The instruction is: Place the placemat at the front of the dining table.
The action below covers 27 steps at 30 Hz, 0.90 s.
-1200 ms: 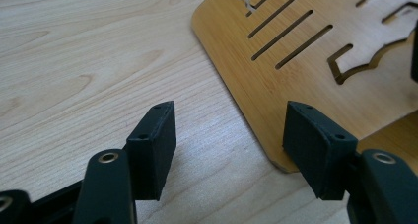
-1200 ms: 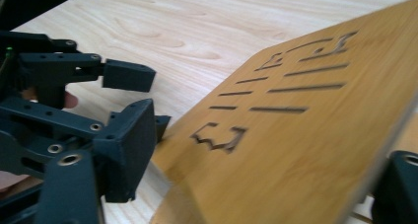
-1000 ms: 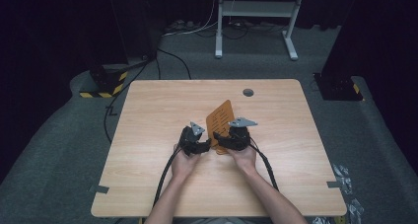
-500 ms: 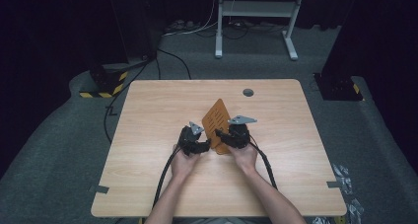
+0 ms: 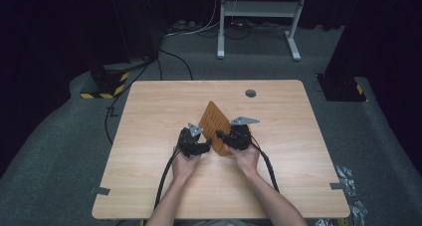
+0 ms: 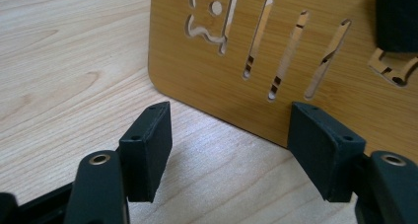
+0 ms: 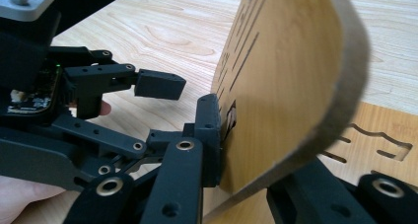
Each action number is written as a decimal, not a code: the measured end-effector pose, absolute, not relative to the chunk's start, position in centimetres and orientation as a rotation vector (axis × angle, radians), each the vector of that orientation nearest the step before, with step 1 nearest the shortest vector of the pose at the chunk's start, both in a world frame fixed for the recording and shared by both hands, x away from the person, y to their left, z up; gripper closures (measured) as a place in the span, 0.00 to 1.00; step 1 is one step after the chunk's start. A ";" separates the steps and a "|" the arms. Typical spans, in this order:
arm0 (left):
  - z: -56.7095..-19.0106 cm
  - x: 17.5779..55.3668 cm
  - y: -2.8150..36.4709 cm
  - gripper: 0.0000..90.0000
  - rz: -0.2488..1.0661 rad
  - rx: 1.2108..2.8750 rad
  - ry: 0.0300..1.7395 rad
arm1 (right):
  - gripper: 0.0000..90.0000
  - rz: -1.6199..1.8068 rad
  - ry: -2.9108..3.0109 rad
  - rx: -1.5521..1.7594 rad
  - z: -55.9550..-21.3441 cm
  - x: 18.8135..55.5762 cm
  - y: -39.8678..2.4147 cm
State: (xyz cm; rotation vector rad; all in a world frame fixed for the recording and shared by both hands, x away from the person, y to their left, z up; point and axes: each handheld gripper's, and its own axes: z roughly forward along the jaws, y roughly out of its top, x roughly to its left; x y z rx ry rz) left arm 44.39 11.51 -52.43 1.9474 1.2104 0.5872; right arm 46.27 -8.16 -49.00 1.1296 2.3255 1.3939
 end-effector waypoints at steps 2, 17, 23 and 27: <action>-52.4 44.3 11.6 0.38 0.595 1.937 1.212 | 0.91 1.403 2.331 1.130 -49.0 46.2 -8.1; -52.4 44.0 11.8 0.37 0.606 1.909 1.194 | 0.96 1.439 2.344 1.123 -48.6 46.0 -7.9; -52.3 43.9 11.9 0.38 0.608 1.899 1.193 | 0.96 1.446 2.333 1.110 -48.3 45.9 -8.1; -52.3 43.9 11.9 0.38 0.614 1.904 1.192 | 0.96 1.449 2.335 1.107 -47.9 45.8 -8.3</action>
